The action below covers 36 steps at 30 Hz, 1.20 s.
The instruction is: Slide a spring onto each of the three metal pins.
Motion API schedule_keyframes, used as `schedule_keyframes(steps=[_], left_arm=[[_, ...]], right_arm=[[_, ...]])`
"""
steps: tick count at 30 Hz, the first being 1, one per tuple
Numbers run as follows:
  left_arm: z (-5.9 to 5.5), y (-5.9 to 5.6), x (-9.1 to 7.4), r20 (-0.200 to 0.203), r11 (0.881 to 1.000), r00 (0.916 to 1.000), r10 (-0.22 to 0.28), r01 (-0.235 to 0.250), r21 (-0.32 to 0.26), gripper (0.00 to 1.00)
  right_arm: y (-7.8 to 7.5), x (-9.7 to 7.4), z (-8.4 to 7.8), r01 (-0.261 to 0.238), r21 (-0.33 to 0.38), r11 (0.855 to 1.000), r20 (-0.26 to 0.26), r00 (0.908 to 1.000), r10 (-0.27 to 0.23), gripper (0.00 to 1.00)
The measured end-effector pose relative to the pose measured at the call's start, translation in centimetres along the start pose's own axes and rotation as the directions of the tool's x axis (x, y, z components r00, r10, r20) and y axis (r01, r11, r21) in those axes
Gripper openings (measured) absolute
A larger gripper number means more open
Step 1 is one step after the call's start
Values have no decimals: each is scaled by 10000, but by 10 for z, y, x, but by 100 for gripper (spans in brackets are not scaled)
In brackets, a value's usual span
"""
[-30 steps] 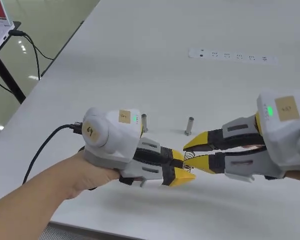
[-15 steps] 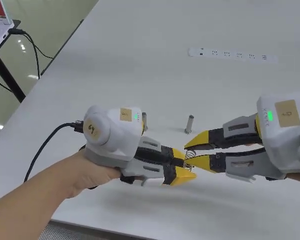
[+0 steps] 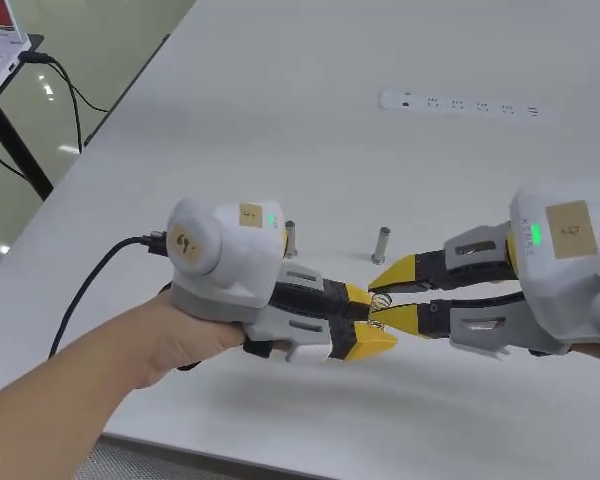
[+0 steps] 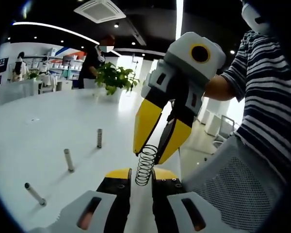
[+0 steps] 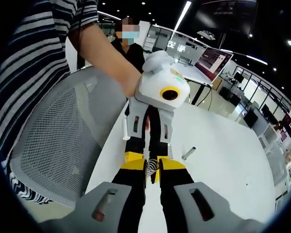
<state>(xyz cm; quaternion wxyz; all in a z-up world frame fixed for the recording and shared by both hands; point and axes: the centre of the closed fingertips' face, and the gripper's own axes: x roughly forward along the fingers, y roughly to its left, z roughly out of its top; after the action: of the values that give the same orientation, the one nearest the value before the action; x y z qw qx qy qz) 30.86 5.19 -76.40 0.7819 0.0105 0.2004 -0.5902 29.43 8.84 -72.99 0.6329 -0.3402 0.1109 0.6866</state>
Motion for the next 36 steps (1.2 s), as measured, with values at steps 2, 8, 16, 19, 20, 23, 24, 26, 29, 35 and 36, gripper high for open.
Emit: schedule_keyframes(steps=[2, 8, 16, 19, 20, 23, 24, 26, 29, 35, 36], left_arm=[[-1, 0, -1, -54, 10000, 10000, 26, -26, 4, 10], [-6, 4, -6, -220, 9997, 9995, 220, -221, -40, 12], [-9, 14, -20, -299, 9973, 9973, 664, -673, -290, 15], [-12, 16, -27, -363, 9957, 9957, 850, -862, -331, 16], [-12, 17, -29, -384, 9948, 9949, 931, -946, -376, 16], [-12, 21, -35, -339, 9914, 9923, 1193, -1209, -502, 17], [-11, 23, -37, -297, 9896, 9909, 1314, -1329, -552, 18], [-11, 26, -42, -250, 9871, 9889, 1462, -1475, -620, 20], [-12, 30, -47, -268, 9827, 9853, 1688, -1703, -721, 21], [-22, 40, -63, -452, 9644, 9710, 2347, -2384, -1146, 26], [-23, 42, -66, -494, 9607, 9675, 2479, -2521, -1159, 26]], right_arm=[[-1, 0, 0, 52, 154, 9999, 92, 9999, -53, 7], [-5, 0, -4, 183, 235, 9996, 75, 9998, -185, 7], [-7, 2, -9, 306, 31, 9995, -88, 9995, -305, 7], [-8, 3, -11, 345, 6, 9994, -130, 9993, -345, 7], [-9, 3, -11, 364, 18, 9993, -130, 9993, -364, 7], [-10, 3, -13, 403, 25, 9992, -163, 9991, -402, 7], [-10, 3, -14, 440, -15, 9990, -187, 9989, -440, 7], [-11, 3, -14, 476, -33, 9989, -184, 9987, -476, 7], [-12, 3, -15, 511, -203, 9985, -290, 9982, -517, 7], [-16, 3, -15, 701, -431, 9966, -291, 9970, -714, 7], [-17, 3, -15, 730, -450, 9963, -295, 9968, -744, 7]])
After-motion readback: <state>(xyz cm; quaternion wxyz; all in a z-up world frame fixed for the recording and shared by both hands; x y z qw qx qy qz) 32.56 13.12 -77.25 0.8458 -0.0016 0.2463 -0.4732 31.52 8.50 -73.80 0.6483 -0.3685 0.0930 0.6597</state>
